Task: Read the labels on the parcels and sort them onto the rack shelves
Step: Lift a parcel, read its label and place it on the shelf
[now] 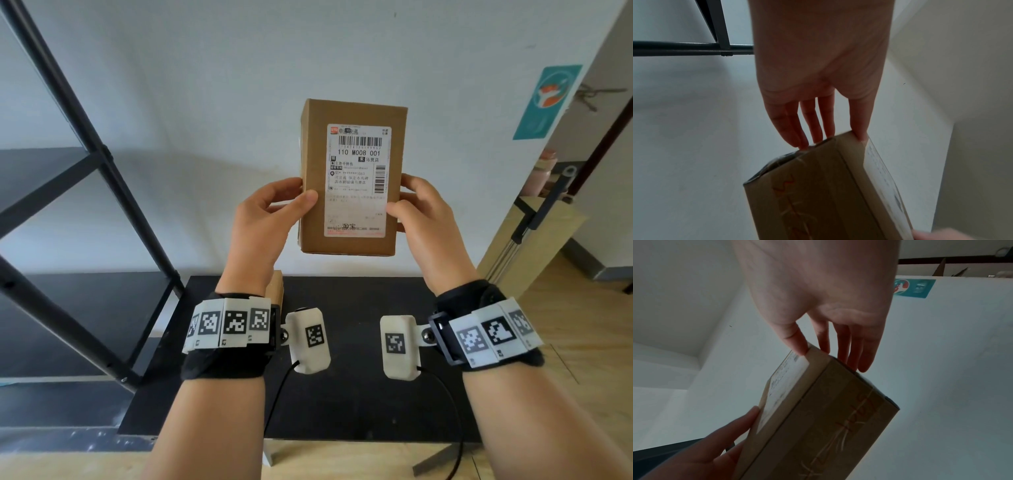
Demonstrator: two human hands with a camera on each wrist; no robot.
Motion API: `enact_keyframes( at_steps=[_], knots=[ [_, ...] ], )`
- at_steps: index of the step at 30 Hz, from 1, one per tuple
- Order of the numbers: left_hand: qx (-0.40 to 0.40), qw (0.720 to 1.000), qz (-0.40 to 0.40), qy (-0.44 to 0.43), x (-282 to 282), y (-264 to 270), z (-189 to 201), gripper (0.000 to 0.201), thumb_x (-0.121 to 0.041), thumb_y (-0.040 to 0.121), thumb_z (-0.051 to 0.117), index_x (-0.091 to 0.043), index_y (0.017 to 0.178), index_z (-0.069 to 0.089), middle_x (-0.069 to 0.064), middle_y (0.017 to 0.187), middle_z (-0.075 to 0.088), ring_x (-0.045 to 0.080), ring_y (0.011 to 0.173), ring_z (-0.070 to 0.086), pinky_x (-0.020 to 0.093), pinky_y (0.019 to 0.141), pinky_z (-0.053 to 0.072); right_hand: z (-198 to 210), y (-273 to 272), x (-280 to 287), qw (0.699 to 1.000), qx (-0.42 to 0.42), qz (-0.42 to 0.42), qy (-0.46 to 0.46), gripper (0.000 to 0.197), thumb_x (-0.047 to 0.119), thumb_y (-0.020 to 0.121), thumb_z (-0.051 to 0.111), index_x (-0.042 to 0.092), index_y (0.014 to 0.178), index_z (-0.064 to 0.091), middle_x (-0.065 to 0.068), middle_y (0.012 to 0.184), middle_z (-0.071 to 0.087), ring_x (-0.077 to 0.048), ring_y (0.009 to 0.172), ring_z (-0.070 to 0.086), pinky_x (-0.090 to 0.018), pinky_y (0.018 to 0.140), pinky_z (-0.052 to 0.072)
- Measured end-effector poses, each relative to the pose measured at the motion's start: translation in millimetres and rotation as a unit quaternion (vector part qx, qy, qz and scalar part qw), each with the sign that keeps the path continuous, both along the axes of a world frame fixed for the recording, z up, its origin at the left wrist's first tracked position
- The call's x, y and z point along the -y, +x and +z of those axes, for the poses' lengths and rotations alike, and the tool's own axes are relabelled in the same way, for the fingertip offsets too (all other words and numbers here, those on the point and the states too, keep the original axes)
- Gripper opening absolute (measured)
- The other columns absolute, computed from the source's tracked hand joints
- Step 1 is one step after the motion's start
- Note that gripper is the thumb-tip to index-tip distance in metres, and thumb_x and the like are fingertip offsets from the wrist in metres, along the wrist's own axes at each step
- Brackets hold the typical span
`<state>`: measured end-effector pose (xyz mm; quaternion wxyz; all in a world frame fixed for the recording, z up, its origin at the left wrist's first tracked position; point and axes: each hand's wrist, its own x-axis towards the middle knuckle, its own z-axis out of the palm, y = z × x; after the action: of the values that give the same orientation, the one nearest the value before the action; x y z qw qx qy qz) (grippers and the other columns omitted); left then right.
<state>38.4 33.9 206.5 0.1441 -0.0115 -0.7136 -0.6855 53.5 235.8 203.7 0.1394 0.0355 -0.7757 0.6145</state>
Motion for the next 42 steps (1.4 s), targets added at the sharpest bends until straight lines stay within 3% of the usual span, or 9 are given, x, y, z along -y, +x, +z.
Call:
enact_keyframes(
  at_steps=[3,7,11,16,25,31,36,40,42],
  knots=[
    [0.005,1.000,0.007,-0.001,-1.4,0.9,1.6,0.036,-0.031,0.085,0.075,-0.018,0.118,0.072,-0.007,0.103,0.075,0.000,0.088,0.071,0.019,0.076,0.056,-0.7,0.0,0.4,1.000,0.006,-0.003,0.013,0.034,0.025,0.099,0.048,0.026,0.133,0.052,0.014,0.114,0.068,-0.003,0.101,0.066,-0.018,0.076,0.056],
    [0.014,1.000,0.018,-0.014,-3.6,3.5,2.5,0.032,-0.035,0.085,0.074,-0.021,0.114,0.072,-0.007,0.104,0.076,0.009,0.096,0.071,0.022,0.077,0.056,-0.9,0.7,-0.5,1.000,0.011,-0.007,0.021,0.035,0.028,0.099,0.047,0.027,0.133,0.054,0.022,0.106,0.066,0.005,0.093,0.066,-0.013,0.069,0.054],
    [0.023,0.999,0.023,-0.021,-3.7,5.0,0.5,0.029,-0.037,0.086,0.072,-0.023,0.111,0.072,-0.007,0.103,0.076,0.011,0.097,0.071,0.025,0.078,0.056,-3.0,0.5,-0.3,1.000,0.019,-0.008,0.019,0.037,0.030,0.099,0.047,0.026,0.135,0.054,0.014,0.113,0.068,0.000,0.098,0.066,-0.017,0.075,0.055],
    [0.037,0.999,0.033,-0.018,1.7,11.0,-5.1,0.029,-0.036,0.087,0.071,-0.022,0.113,0.071,-0.005,0.105,0.076,0.013,0.101,0.071,0.030,0.085,0.058,-8.7,-0.3,5.7,0.999,0.030,0.010,0.022,0.037,0.030,0.098,0.047,0.028,0.135,0.053,0.018,0.111,0.068,-0.001,0.097,0.067,-0.021,0.078,0.055],
    [0.076,0.995,0.070,-0.013,40.5,44.7,-22.5,0.031,-0.036,0.089,0.069,-0.024,0.117,0.068,-0.005,0.109,0.074,0.013,0.105,0.069,0.039,0.093,0.057,-24.1,15.5,45.2,0.996,0.052,0.069,0.027,0.037,0.029,0.098,0.049,0.027,0.135,0.051,0.009,0.116,0.067,-0.007,0.104,0.065,-0.027,0.085,0.056],
    [0.088,0.991,0.103,-0.018,88.6,89.6,-28.6,0.034,-0.038,0.090,0.067,-0.024,0.121,0.065,-0.006,0.111,0.072,0.011,0.106,0.067,0.031,0.087,0.056,-26.0,43.8,95.5,0.993,0.054,0.092,0.048,0.027,0.023,0.095,0.055,0.020,0.122,0.053,0.006,0.121,0.063,-0.011,0.112,0.061,-0.031,0.086,0.056],
    [0.101,0.985,0.141,-0.010,151.1,150.2,-31.5,0.036,-0.036,0.088,0.070,-0.022,0.121,0.066,-0.004,0.110,0.073,0.013,0.105,0.069,0.031,0.088,0.057,-25.1,86.3,161.2,0.988,0.063,0.133,0.047,0.027,0.020,0.093,0.055,0.019,0.120,0.053,0.006,0.119,0.064,-0.013,0.114,0.061,-0.034,0.091,0.055],
    [0.109,0.977,0.182,0.003,209.4,214.2,-36.1,0.032,-0.032,0.089,0.070,-0.020,0.118,0.066,-0.003,0.106,0.073,0.012,0.100,0.070,0.024,0.078,0.057,-29.6,134.5,224.6,0.979,0.084,0.182,0.035,0.026,0.018,0.093,0.055,0.019,0.119,0.052,0.008,0.113,0.065,-0.007,0.106,0.062,-0.023,0.078,0.054],
    [0.110,0.972,0.209,0.004,238.8,246.7,-39.3,0.033,-0.032,0.089,0.071,-0.018,0.118,0.067,-0.001,0.107,0.073,0.014,0.101,0.070,0.028,0.083,0.059,-32.6,159.4,257.5,0.973,0.090,0.210,0.038,0.025,0.019,0.094,0.056,0.020,0.118,0.052,0.007,0.112,0.066,-0.007,0.103,0.063,-0.023,0.077,0.054]
  ],
)
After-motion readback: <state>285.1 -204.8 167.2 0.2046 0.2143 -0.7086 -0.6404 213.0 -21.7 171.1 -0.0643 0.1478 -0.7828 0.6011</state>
